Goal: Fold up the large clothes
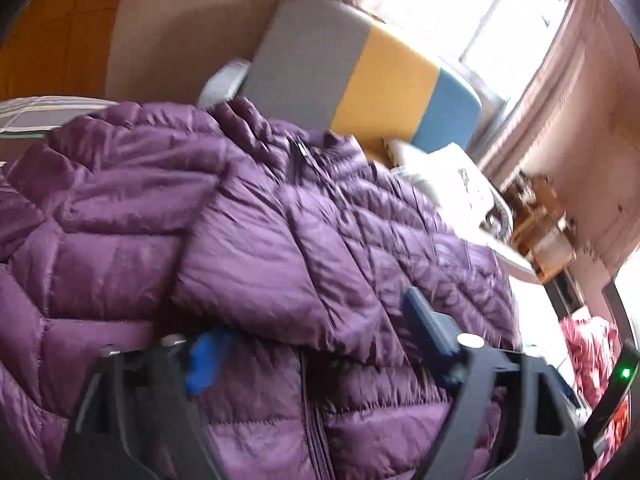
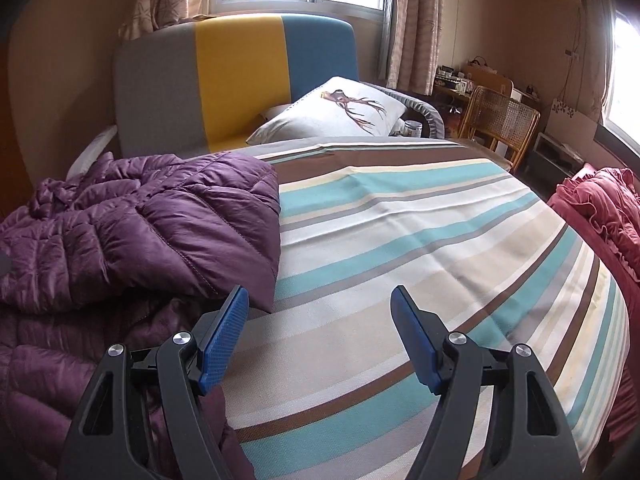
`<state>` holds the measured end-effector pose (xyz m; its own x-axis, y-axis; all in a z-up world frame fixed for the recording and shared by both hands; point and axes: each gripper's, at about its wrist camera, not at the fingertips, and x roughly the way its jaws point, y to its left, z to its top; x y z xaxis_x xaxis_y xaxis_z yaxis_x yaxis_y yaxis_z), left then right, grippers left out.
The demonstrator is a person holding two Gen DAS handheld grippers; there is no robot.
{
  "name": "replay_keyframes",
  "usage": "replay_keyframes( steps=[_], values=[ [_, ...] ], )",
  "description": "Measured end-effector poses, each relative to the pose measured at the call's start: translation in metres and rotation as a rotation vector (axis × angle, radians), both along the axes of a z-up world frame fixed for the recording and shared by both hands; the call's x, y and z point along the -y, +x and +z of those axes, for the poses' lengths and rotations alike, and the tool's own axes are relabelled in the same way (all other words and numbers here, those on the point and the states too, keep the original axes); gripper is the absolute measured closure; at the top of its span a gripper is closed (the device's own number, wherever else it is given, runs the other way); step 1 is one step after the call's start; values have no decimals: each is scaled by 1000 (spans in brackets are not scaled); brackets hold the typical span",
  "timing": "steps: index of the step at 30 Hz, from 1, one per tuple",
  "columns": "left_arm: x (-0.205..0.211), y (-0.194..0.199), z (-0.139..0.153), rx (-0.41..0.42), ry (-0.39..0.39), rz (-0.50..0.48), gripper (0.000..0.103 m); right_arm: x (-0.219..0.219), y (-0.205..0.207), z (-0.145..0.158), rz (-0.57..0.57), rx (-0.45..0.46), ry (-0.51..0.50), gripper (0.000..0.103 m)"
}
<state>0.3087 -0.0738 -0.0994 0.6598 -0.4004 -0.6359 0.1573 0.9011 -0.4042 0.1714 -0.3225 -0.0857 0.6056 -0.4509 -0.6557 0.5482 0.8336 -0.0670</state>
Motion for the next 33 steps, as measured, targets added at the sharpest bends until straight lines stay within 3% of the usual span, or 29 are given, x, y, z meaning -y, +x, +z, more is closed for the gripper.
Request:
replay_keyframes(
  steps=[2,4,5,6,7,9,12,16,18,20,23,25,33],
  values=[
    [-3,4,0,-11,0,27,21,-1,-2,2,3,12,-6,30],
    [-9,12,-3,-35,10,54,50,-1,-4,4,14,23,0,30],
    [-12,18,-6,-68,34,73,80,0,-4,4,24,26,14,30],
    [-17,21,-10,-92,28,78,86,2,-5,6,42,34,43,30],
    [-20,22,-14,-98,19,81,86,5,-7,9,66,55,82,31],
    [-26,17,-13,-88,39,86,89,9,-6,14,107,74,132,57],
    [-33,7,-11,-64,60,91,89,12,3,23,157,109,187,65],
    [-44,-5,-11,-52,50,118,89,-1,33,28,264,102,178,67],
    [-51,-9,-14,-53,36,130,89,-7,51,26,313,78,173,76],
    [-53,-9,-18,-68,22,128,89,-10,71,18,347,42,195,76],
    [-54,-3,-24,-94,-1,126,86,-6,96,1,327,-21,230,76],
    [-53,-2,-26,-94,-5,117,84,0,108,-13,296,-75,211,82],
    [-55,-1,-31,-95,-28,102,80,1,115,-26,280,-101,171,85]
  ],
)
